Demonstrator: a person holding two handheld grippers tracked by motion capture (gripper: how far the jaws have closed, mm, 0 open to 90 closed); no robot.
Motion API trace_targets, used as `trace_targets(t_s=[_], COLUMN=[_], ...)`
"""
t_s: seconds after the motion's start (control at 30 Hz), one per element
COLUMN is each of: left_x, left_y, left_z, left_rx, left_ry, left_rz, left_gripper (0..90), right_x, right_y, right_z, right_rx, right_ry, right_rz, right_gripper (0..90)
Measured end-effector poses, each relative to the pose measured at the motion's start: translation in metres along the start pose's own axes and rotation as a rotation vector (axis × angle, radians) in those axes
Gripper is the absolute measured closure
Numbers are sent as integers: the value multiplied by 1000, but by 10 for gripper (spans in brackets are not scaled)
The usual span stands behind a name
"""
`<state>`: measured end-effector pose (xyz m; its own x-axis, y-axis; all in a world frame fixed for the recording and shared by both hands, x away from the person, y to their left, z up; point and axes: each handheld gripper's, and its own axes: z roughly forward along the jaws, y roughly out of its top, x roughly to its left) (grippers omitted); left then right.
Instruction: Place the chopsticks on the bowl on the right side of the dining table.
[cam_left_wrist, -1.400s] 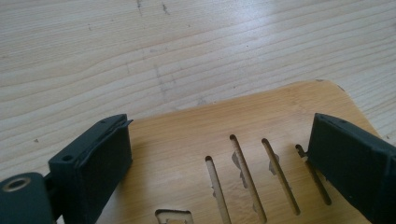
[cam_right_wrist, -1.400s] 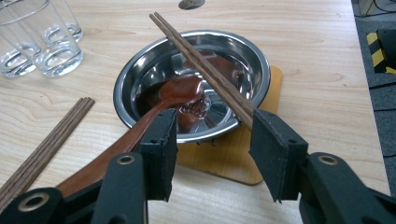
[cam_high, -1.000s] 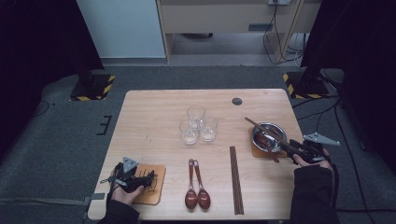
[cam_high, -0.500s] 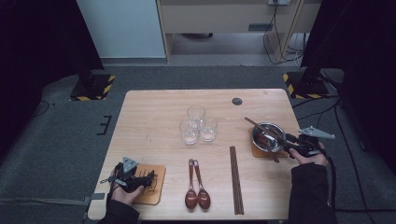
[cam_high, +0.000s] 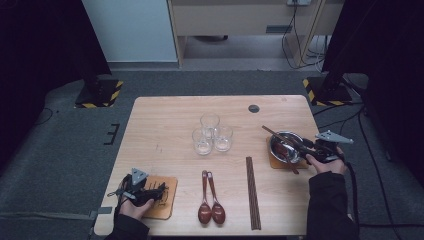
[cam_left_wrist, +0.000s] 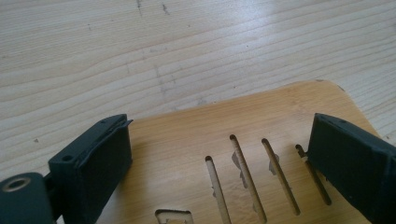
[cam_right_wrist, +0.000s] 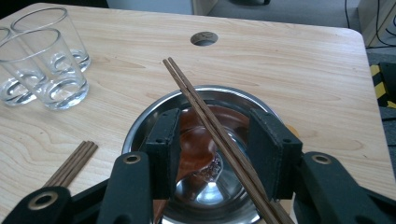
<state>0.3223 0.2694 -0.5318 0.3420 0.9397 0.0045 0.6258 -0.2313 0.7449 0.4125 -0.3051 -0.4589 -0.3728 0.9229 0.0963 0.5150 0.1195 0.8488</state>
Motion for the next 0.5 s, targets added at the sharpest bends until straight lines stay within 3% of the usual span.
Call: trace_targets(t_s=[0.5], left_x=[0], left_y=[0], left_z=[0], left_rx=[0], left_ry=[0], left_rz=[0], left_gripper=[53], right_x=[2], right_y=[9], right_z=[21], right_rx=[4], right_ry=[16], right_rz=[-10], right_gripper=[538])
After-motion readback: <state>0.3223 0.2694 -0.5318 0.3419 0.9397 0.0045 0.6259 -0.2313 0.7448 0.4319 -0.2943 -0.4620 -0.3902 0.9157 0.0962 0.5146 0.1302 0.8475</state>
